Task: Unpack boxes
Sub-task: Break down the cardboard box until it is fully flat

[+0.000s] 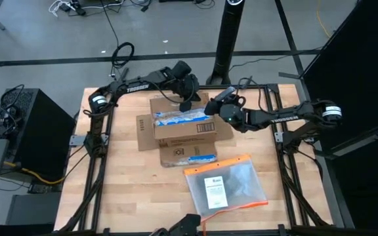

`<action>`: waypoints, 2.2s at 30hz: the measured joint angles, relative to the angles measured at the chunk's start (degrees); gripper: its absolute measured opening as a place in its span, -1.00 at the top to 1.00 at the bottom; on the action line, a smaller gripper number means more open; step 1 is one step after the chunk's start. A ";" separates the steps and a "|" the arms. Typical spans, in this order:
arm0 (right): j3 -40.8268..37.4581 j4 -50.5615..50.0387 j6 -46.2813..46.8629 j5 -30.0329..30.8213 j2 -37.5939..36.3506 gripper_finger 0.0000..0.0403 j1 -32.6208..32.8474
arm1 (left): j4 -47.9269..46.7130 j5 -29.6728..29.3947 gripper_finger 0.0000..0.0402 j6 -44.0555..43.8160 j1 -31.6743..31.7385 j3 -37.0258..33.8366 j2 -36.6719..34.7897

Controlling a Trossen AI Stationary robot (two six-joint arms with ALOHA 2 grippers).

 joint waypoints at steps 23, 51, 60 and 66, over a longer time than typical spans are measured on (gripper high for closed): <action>0.04 -0.29 4.03 -6.55 0.51 0.80 -0.85 | -7.68 7.73 1.00 -1.98 -1.74 2.51 -6.51; 3.33 -13.87 19.88 -15.94 -2.18 0.80 -0.06 | 0.47 2.11 0.99 -2.83 -6.15 -5.51 -2.27; 5.90 -19.75 28.15 -27.28 -2.25 0.80 -0.85 | 0.67 1.02 1.00 -3.10 -6.08 -5.56 -2.20; 6.68 -21.79 30.60 -31.90 -2.31 0.80 -1.97 | -0.08 0.50 1.00 -3.14 -5.77 -5.13 -2.32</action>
